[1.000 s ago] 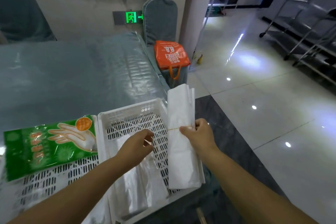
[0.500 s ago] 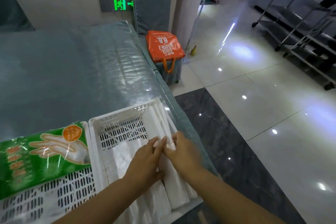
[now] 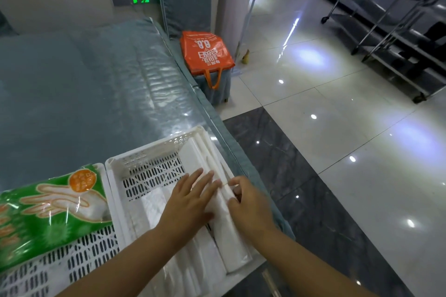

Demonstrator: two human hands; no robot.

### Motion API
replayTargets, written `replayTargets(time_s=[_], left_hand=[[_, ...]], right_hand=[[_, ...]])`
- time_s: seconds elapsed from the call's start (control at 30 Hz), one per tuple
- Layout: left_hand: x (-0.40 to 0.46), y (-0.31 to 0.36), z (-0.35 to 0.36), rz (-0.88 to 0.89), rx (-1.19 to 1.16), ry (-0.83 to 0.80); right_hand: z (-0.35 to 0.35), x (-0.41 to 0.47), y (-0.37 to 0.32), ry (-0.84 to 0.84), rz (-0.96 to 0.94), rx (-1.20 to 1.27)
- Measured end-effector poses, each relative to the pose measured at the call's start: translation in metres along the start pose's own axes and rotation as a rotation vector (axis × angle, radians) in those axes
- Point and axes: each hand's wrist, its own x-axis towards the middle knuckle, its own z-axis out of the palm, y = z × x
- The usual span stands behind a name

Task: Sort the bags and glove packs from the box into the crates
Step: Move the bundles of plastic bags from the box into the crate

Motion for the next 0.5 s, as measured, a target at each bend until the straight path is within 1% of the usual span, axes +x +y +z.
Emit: replayTargets(time_s=[0.13,0.23,0.3,0.4,0.5], left_hand=[[-0.005,0.000,-0.001,-0.004,-0.078,0.061],[-0.011,-0.002,-0.002,0.016,-0.152,0.103],[-0.012,-0.002,-0.005,0.029,-0.195,0.119],[0.000,0.001,-0.010,0.032,-0.214,0.088],[0.012,0.001,-0.014,0.073,-0.186,0.055]], right_hand=[[0.004,-0.002,-0.001,-0.018,0.020,0.158],[0.005,0.000,0.000,-0.026,-0.028,0.297],[0.005,0.000,-0.002,-0.028,-0.110,0.254],[0.010,-0.001,-0.004,0.009,-0.219,0.057],[0.007,0.001,0.001,0.060,-0.156,0.016]])
